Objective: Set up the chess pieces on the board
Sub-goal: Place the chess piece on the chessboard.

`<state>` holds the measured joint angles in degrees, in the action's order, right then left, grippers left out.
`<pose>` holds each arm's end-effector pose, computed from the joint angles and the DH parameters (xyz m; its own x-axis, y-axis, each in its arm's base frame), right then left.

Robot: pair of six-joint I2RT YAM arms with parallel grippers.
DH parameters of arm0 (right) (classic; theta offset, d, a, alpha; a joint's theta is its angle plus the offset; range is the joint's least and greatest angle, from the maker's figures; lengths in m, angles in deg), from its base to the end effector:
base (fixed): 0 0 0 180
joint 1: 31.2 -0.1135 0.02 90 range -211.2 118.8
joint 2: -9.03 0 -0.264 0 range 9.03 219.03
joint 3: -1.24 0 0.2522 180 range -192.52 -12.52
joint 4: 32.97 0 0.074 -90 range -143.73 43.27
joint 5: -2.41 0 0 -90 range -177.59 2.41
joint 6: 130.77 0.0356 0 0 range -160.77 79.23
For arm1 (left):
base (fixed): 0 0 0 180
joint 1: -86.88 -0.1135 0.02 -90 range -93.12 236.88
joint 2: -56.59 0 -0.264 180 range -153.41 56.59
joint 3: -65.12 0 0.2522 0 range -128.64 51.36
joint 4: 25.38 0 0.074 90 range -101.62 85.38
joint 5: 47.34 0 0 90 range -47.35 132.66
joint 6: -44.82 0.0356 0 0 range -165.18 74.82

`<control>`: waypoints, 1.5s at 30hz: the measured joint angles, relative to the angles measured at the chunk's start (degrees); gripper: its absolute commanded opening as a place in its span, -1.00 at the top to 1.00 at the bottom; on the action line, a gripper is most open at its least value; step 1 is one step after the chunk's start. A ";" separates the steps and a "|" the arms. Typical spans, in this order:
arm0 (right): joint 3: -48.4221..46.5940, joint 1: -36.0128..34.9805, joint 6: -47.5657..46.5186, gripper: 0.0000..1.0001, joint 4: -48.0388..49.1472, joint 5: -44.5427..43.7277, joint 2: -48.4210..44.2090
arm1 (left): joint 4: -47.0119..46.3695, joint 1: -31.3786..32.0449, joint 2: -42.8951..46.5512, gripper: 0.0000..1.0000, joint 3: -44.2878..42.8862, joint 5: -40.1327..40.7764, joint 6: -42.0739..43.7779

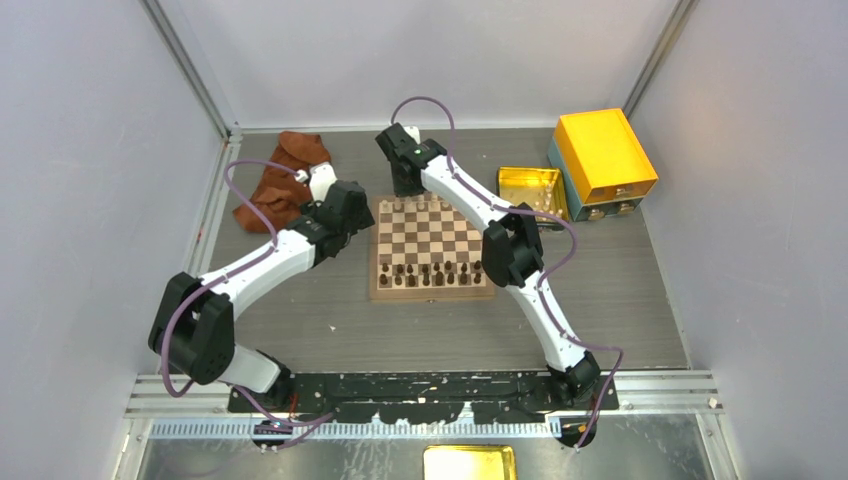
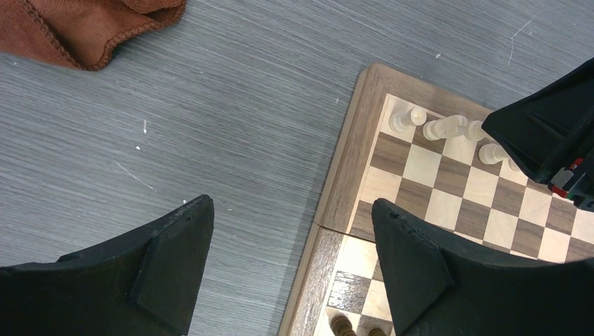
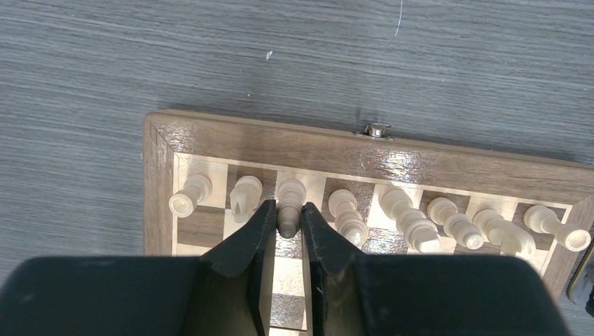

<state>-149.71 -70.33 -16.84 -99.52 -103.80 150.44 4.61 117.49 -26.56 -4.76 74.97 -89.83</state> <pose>0.4205 0.3293 0.2292 -0.7927 -0.1428 -0.5927 -0.1822 0.9832 0.0068 0.2763 -0.1414 0.2464 -0.4866 -0.4022 -0.7755 -0.3467 0.9037 -0.2512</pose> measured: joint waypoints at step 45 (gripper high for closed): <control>-0.17 0.00 0.22 0.98 -1.22 1.31 1.03 | -0.20 -0.37 0.00 -0.68 0.00 -0.04 0.00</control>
<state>-149.88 -70.33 -16.63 -100.75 -102.49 151.46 4.42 117.12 -26.56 -4.76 74.93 -89.83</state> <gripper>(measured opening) 0.229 0.840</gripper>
